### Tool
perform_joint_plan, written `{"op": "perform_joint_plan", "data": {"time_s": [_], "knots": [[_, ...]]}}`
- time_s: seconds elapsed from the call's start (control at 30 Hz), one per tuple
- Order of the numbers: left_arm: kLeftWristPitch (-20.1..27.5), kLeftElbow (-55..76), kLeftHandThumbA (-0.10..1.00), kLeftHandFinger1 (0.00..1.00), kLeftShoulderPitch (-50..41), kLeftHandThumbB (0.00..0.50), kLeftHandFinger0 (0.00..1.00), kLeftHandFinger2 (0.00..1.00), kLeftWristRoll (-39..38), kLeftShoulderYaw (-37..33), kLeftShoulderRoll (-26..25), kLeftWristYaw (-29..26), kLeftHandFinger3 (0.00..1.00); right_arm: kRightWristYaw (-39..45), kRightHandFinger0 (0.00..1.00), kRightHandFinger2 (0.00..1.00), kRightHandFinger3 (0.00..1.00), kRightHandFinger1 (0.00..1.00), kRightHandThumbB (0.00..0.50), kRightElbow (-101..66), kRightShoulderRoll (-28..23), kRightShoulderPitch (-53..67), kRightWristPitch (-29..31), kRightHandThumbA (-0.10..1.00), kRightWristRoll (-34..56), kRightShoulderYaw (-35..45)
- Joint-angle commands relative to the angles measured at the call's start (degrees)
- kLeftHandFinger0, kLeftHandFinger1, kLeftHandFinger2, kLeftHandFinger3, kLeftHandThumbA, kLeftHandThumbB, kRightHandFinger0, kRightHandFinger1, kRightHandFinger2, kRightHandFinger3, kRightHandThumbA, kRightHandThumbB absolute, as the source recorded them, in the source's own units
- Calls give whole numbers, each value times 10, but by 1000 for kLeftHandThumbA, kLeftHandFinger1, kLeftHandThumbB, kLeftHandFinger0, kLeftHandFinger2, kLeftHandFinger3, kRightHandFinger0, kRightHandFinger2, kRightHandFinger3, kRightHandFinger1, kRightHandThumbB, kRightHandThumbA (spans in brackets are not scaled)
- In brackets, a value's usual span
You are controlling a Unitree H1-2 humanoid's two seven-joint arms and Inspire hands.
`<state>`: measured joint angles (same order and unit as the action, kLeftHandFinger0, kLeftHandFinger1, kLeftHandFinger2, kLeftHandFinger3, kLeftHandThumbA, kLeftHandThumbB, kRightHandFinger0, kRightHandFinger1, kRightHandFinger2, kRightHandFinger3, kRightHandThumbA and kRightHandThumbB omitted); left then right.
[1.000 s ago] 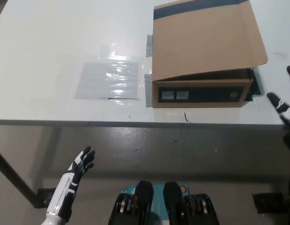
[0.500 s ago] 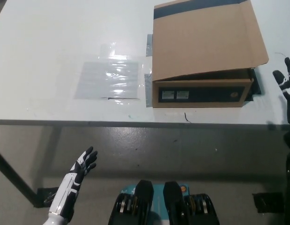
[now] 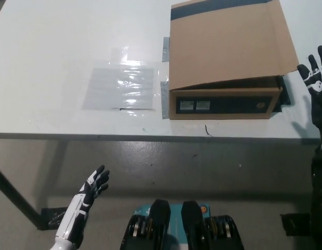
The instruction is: A small storage box is placed at the center of the table and the robot uses its right hand to slide under its lid and push it upwards to open it
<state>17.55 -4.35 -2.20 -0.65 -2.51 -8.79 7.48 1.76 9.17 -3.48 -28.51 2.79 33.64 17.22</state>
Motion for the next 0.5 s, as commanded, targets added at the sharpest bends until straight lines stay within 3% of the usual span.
{"op": "perform_joint_plan", "data": {"time_s": [0.0,0.47], "knots": [[18,6,1000,1000,4,274,1000,1000,-6,-2,-3,9,1000,11,1000,1000,1000,1000,237,-13,5,-29,-10,1000,17,-3],[20,3,1000,1000,0,282,1000,1000,-8,-2,-5,11,1000,21,1000,1000,1000,1000,245,11,10,-40,-20,1000,62,17]]}}
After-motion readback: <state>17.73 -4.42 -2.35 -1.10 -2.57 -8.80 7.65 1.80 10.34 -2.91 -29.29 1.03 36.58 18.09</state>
